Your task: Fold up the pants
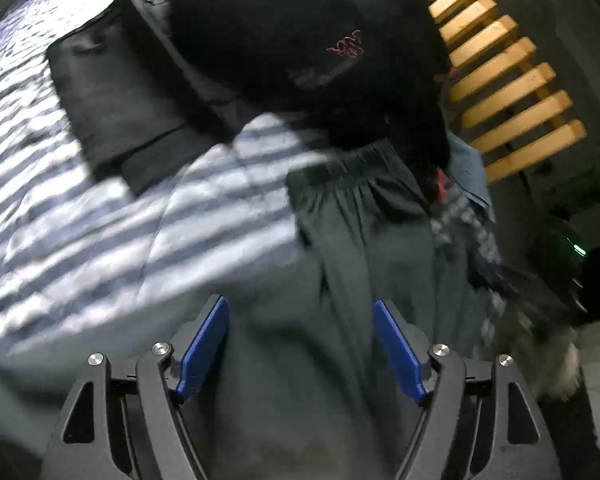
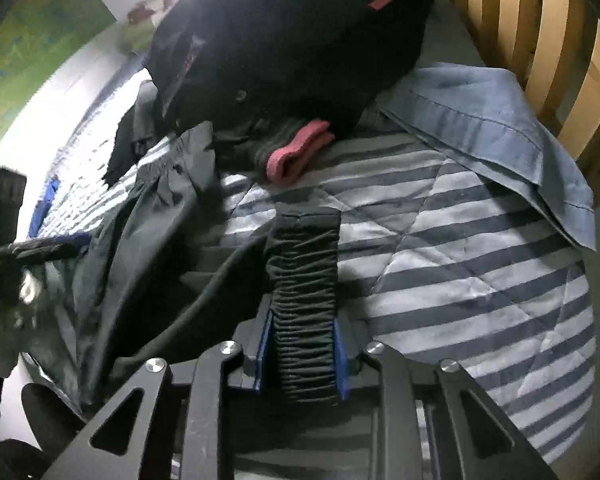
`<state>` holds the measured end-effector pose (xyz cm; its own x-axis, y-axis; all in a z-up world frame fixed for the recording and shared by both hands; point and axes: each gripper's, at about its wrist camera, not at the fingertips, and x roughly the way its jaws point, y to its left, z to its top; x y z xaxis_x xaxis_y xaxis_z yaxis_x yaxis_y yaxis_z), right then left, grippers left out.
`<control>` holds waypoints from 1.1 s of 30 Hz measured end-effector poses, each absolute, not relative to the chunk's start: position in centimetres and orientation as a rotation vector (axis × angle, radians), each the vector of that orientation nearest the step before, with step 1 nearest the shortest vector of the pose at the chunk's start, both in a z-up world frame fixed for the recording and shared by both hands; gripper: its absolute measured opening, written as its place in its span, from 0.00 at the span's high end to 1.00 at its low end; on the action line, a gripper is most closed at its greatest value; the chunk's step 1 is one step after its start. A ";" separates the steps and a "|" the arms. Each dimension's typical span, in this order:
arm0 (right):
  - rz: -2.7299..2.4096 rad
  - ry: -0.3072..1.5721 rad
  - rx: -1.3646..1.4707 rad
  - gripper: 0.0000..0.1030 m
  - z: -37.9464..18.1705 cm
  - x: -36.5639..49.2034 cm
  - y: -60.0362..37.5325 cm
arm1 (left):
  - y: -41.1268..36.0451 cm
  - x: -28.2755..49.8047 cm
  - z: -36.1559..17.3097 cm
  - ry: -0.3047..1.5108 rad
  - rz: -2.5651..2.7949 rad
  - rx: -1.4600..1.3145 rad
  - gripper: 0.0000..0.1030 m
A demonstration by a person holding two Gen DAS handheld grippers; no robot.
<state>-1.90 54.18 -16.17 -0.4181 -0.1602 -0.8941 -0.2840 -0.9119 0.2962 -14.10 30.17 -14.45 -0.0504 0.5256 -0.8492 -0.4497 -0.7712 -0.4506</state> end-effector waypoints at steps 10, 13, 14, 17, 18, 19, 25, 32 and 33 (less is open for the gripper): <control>2.357 0.303 -1.628 0.65 -12.4 -1.6 53.5 | 36.6 -15.3 -15.1 0.007 1.939 -1.527 0.78; 2.405 0.482 -1.556 0.62 -12.2 -0.2 55.4 | 37.9 -14.4 -13.8 0.021 1.932 -1.465 0.94; 2.415 0.544 -1.541 0.62 -12.4 0.3 56.0 | 38.4 -13.9 -13.2 0.031 1.925 -1.433 0.94; 2.432 0.678 -1.510 0.62 -12.6 1.5 57.4 | 40.2 -11.7 -10.6 0.012 1.855 -1.352 0.95; 2.436 0.711 -1.498 0.62 -12.5 1.8 57.6 | 41.0 -11.0 -10.0 -0.005 1.822 -1.334 0.95; 2.442 0.753 -1.480 0.62 -12.5 2.3 58.0 | 41.9 -9.9 -9.1 -0.009 1.778 -1.305 0.95; 2.431 0.976 -1.409 0.60 -13.1 3.8 60.0 | 48.6 -3.1 -6.8 0.026 1.406 -1.270 0.72; 2.431 1.046 -1.409 0.58 -13.9 5.6 60.5 | 42.0 -4.5 -7.8 0.106 1.591 -1.284 0.43; 2.427 1.054 -1.420 0.56 -14.3 5.7 60.5 | 39.5 -5.3 -8.4 0.113 1.626 -1.307 0.43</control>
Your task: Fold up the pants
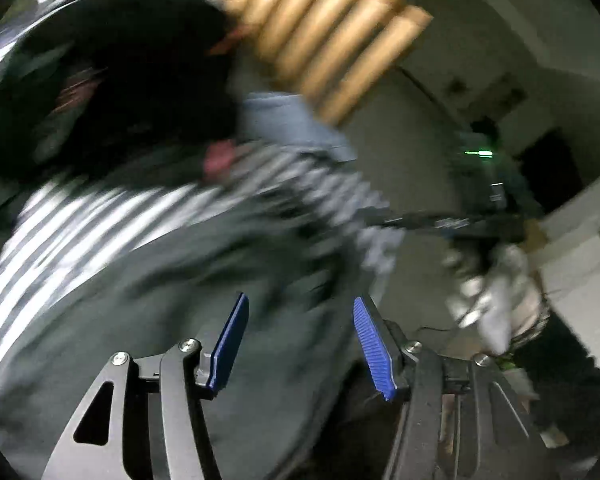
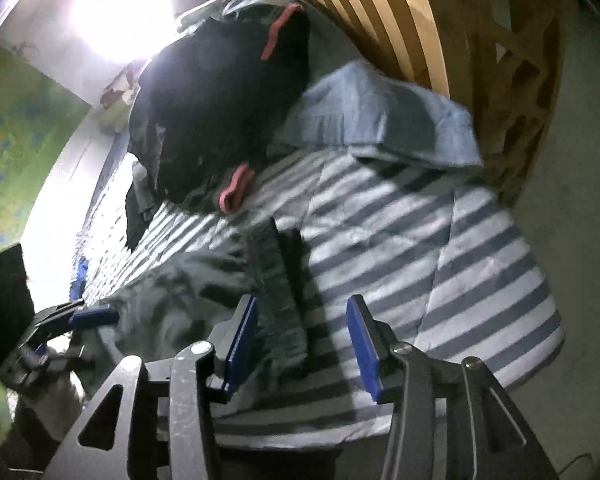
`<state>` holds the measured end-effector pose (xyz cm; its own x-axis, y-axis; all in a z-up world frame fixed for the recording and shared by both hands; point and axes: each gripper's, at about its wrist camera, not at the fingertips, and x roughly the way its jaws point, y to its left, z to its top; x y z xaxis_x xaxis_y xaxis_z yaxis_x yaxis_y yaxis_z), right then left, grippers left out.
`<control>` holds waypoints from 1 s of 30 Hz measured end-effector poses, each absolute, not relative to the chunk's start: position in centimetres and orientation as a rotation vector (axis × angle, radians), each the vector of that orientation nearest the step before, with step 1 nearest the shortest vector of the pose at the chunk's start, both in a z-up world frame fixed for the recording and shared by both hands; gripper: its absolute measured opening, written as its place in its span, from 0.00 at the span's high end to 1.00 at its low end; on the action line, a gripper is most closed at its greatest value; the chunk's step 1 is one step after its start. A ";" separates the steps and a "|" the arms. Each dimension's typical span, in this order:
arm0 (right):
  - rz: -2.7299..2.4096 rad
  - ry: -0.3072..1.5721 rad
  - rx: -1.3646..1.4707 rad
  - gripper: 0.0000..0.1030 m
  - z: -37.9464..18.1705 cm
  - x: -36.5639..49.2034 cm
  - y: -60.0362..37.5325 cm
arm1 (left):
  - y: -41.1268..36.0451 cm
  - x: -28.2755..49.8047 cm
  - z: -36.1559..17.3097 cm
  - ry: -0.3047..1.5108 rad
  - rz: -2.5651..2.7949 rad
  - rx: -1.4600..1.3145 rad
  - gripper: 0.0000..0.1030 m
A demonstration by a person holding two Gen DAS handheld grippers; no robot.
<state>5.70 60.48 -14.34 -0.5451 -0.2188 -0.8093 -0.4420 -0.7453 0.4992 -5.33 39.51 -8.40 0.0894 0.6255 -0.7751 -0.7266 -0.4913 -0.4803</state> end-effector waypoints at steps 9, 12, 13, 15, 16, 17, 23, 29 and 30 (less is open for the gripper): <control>2.503 1.080 -1.498 0.49 -17.7 5.0 57.8 | 18.7 -8.6 -13.0 -0.016 1.962 -1.555 0.43; 2.549 1.053 -1.531 0.49 -17.5 4.2 55.9 | 11.1 -9.4 -12.9 -0.142 2.072 -1.594 0.43; 2.559 0.982 -1.548 0.55 -17.4 3.7 54.8 | 9.0 -9.6 -12.7 -0.182 2.111 -1.598 0.43; 2.573 0.944 -1.577 0.76 -17.2 3.1 53.7 | 5.4 -9.8 -12.4 -0.250 2.165 -1.598 0.43; 2.569 0.954 -1.587 0.77 -17.0 2.8 53.2 | 3.4 -9.9 -12.1 -0.297 2.192 -1.598 0.43; 2.570 0.943 -1.578 0.77 -16.2 2.6 52.7 | 2.7 -9.8 -11.8 -0.319 2.205 -1.592 0.43; 2.600 0.667 -1.430 0.95 -7.6 3.8 52.7 | -3.3 -8.8 -8.2 -0.365 2.354 -1.504 0.43; 2.381 0.360 -1.579 0.70 -7.7 3.9 52.4 | -10.4 -7.5 -5.1 -0.469 2.522 -1.423 0.42; 2.405 0.339 -1.559 0.69 -6.8 3.5 51.7 | -11.1 -7.6 -5.1 -0.463 2.540 -1.433 0.42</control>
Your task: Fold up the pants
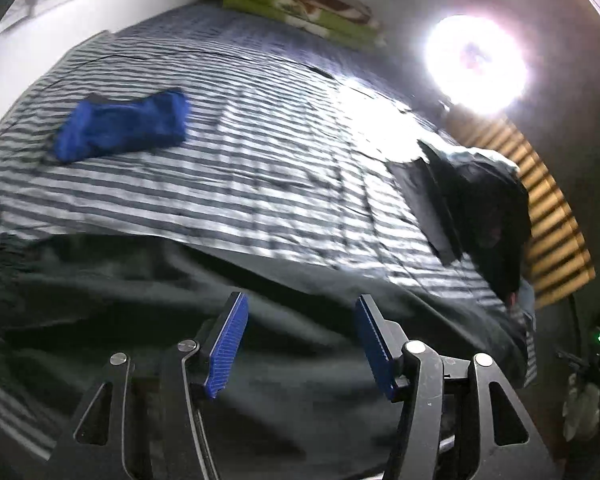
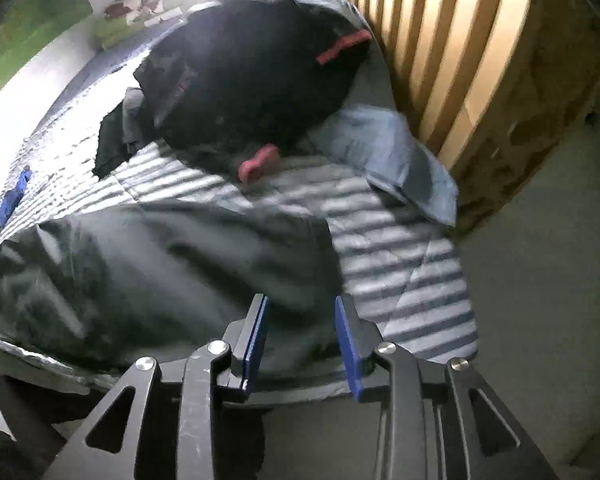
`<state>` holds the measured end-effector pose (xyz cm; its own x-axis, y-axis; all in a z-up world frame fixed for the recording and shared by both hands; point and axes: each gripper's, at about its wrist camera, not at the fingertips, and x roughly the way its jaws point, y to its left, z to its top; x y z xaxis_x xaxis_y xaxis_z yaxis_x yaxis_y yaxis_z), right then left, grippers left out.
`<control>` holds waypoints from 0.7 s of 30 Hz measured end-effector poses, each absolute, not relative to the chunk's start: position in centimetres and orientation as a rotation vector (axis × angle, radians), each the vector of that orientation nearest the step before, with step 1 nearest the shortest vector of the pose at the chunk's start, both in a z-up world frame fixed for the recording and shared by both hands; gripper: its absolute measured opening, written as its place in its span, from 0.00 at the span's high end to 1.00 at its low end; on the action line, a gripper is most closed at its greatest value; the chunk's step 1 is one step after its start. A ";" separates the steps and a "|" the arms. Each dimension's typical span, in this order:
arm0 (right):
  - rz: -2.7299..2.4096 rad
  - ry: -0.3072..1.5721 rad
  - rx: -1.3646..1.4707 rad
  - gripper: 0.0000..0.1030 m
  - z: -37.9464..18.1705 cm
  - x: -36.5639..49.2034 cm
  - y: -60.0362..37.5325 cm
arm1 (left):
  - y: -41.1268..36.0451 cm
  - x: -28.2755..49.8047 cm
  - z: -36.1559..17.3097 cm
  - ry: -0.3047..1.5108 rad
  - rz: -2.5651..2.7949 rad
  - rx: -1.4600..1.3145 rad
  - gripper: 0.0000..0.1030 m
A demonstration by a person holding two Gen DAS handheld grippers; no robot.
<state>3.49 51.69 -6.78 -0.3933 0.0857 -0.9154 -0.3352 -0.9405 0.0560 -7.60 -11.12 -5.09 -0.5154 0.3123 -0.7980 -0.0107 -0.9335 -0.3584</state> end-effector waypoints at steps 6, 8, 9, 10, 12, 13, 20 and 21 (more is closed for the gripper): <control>2.701 0.161 -1.553 0.60 -2.8 -3.3 43.3 | -18.9 -8.7 -7.1 -0.563 2.642 -1.531 0.42; 2.779 0.111 -1.612 0.60 -3.1 -6.2 39.6 | -22.8 -8.5 -8.6 -0.501 2.802 -1.600 0.42; 2.827 0.091 -1.654 0.60 -3.5 -7.8 37.6 | -24.7 -8.1 -9.4 -0.534 2.831 -1.639 0.42; 2.879 0.052 -1.715 0.60 -4.1 -9.8 35.1 | -27.2 -7.7 -10.6 -0.647 2.823 -1.673 0.42; 2.923 -0.034 -1.813 0.59 -5.1 -12.1 31.5 | -31.1 -6.9 -13.2 -0.771 2.790 -1.763 0.42; 2.936 -0.081 -1.884 0.58 -6.2 -13.5 29.7 | -32.7 -6.7 -14.5 -0.729 2.809 -1.842 0.48; 2.969 -0.128 -2.207 0.58 -12.0 -19.8 21.8 | -31.2 -7.0 -10.5 -0.666 2.808 -1.702 0.44; 2.978 -0.123 -2.236 0.58 -12.6 -20.3 21.1 | -29.9 -7.3 -9.5 -0.649 2.795 -1.659 0.42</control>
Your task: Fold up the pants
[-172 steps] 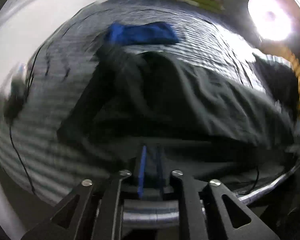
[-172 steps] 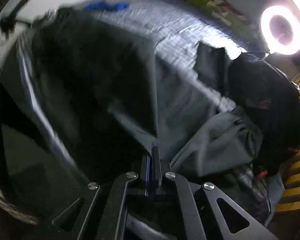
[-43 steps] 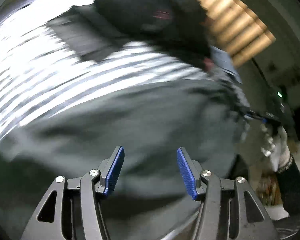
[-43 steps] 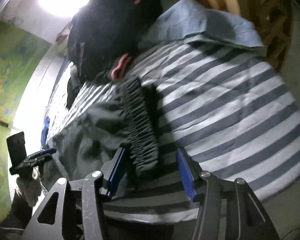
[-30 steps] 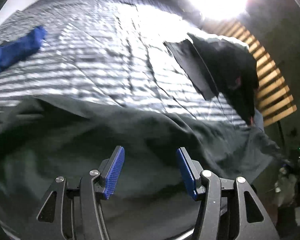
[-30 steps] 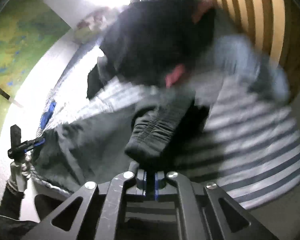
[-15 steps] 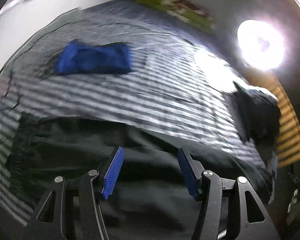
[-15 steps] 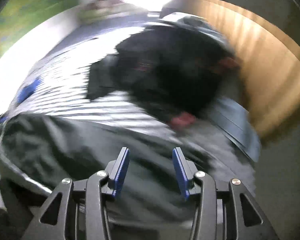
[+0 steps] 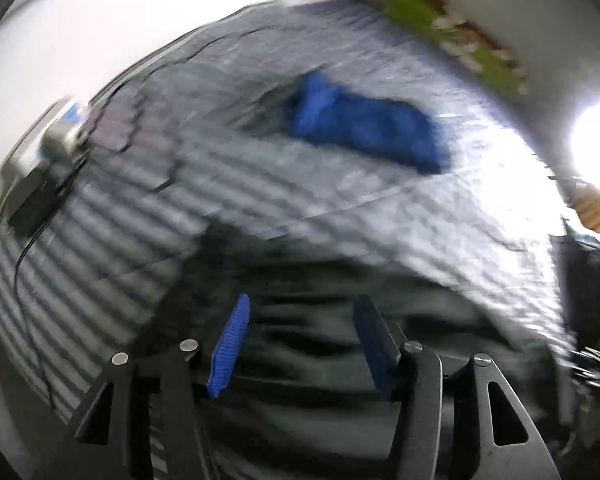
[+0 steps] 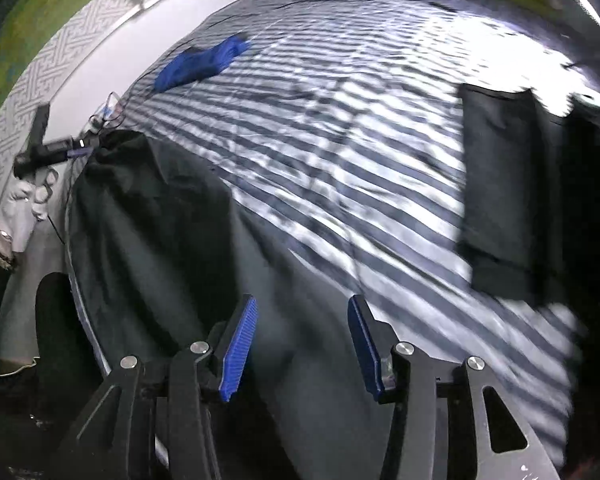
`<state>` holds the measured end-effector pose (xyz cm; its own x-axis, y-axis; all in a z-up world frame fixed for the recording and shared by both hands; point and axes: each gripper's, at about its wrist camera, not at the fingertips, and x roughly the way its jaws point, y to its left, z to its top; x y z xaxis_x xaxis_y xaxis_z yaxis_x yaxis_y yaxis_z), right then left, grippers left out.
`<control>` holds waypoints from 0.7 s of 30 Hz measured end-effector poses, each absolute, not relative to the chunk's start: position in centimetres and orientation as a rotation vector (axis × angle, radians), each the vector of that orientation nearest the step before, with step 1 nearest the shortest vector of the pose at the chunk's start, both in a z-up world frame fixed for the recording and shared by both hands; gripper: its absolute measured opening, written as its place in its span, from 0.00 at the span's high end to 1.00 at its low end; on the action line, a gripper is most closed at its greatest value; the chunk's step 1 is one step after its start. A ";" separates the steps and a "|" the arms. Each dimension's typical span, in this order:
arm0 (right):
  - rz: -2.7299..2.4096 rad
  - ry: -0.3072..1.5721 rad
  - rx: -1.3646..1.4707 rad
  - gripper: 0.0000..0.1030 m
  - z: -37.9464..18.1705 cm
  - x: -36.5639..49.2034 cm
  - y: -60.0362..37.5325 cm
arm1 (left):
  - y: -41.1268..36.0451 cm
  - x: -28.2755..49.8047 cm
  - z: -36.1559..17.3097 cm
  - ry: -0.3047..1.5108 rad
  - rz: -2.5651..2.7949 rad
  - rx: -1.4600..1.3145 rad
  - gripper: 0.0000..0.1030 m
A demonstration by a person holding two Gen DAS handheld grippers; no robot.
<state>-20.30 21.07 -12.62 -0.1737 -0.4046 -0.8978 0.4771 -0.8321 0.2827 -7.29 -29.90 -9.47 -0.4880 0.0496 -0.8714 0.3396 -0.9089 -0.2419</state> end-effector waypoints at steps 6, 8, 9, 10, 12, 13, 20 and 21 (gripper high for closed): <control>-1.912 -0.033 1.521 0.64 -15.4 -21.5 18.0 | -18.9 -10.2 -6.1 0.581 -2.770 1.630 0.37; -1.907 -0.062 1.498 0.93 -15.4 -20.9 17.5 | -15.2 -10.9 -6.1 0.587 -2.816 1.724 0.37; -1.931 -0.064 1.479 0.96 -15.0 -20.3 17.4 | -13.5 -11.3 -6.3 0.584 -2.832 1.778 0.37; -1.934 -0.069 1.456 0.96 -14.7 -19.7 17.2 | -11.4 -11.7 -6.7 0.576 -2.848 1.841 0.37; -1.931 -0.086 1.443 0.98 -14.6 -19.0 16.9 | -7.8 -12.1 -7.4 0.546 -2.864 1.935 0.37; -1.925 -0.103 1.441 0.98 -14.6 -18.5 16.7 | -6.1 -12.1 -7.9 0.532 -2.862 1.981 0.36; -1.822 -0.132 1.436 1.00 -15.8 -14.5 14.0 | 1.2 -11.7 -12.0 0.492 -2.744 2.228 0.35; -1.821 -0.086 1.424 1.00 -15.8 -13.8 13.3 | 1.4 -12.0 -12.5 0.520 -2.723 2.244 0.35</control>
<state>-13.84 13.32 -15.81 -0.0414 -0.6185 -0.7847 0.5415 -0.6739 0.5027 -12.02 1.35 -12.53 -0.1547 0.4900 -0.8579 -0.1394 -0.8705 -0.4721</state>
